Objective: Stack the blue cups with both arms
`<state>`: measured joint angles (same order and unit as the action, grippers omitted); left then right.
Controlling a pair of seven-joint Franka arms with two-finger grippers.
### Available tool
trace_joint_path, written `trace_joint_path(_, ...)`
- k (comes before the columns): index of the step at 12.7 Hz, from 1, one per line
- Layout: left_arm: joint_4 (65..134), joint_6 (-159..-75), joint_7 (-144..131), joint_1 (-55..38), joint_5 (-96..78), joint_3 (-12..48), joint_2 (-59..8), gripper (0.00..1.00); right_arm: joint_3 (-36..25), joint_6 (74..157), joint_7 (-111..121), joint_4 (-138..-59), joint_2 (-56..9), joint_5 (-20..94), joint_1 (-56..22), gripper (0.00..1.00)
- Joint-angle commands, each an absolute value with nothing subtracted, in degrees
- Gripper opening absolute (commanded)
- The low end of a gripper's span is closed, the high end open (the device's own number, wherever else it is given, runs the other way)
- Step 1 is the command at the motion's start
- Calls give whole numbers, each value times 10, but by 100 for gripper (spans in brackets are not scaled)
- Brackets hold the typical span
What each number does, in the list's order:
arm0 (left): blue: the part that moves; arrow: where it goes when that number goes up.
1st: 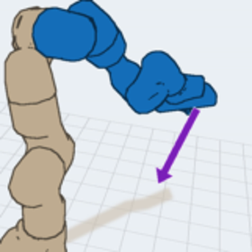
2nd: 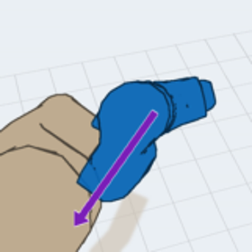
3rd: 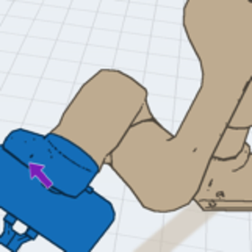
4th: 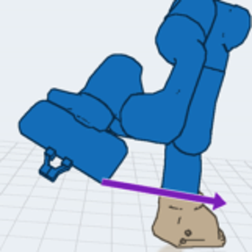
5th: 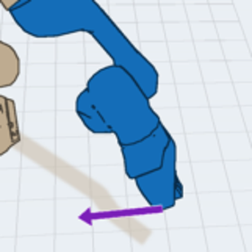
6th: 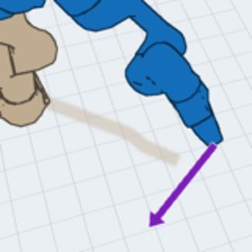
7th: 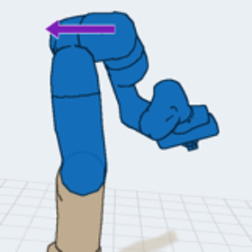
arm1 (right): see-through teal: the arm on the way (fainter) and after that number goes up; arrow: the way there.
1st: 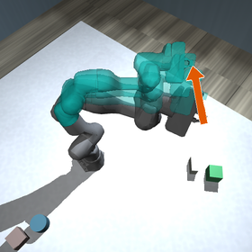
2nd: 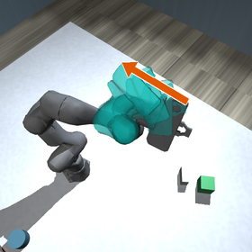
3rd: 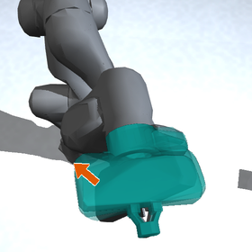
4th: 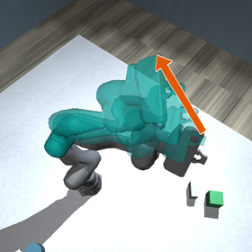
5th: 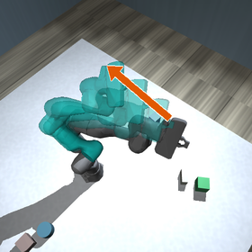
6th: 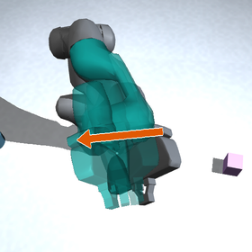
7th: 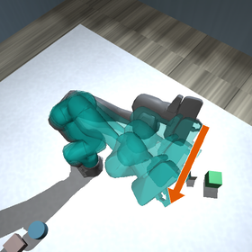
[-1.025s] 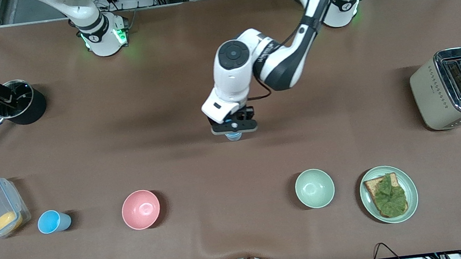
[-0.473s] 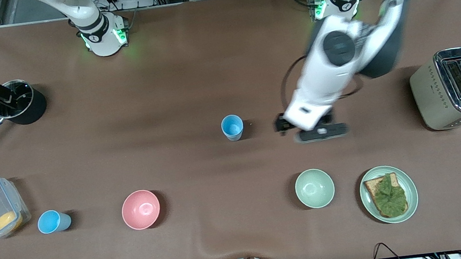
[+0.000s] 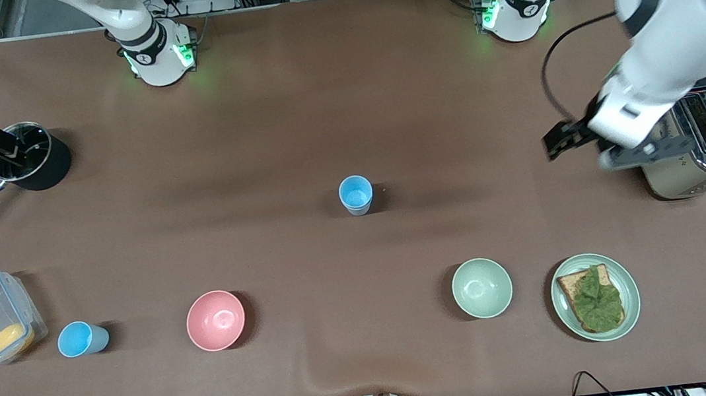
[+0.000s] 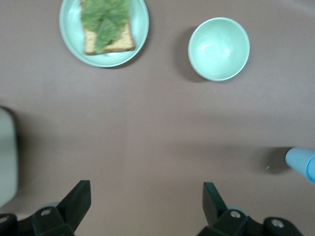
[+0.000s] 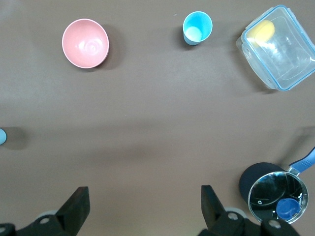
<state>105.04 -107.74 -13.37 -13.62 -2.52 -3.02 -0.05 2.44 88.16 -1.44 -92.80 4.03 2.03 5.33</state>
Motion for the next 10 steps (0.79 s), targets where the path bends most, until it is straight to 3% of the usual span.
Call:
trace_joint_path(1, 1092, -1049, -114, -100, -31, -18, 68, 100, 37, 883, -18, -932, 48, 15, 69, 100)
trace_joint_path(6, 1083, -982, -117, -68, -24, 1, 124, 100, 37, 885, -18, -933, 47, 15, 66, 100)
trace_joint_path(10, 1037, -922, -131, -70, -8, 10, 114, 100, 37, 884, -18, -933, 46, 15, 69, 100)
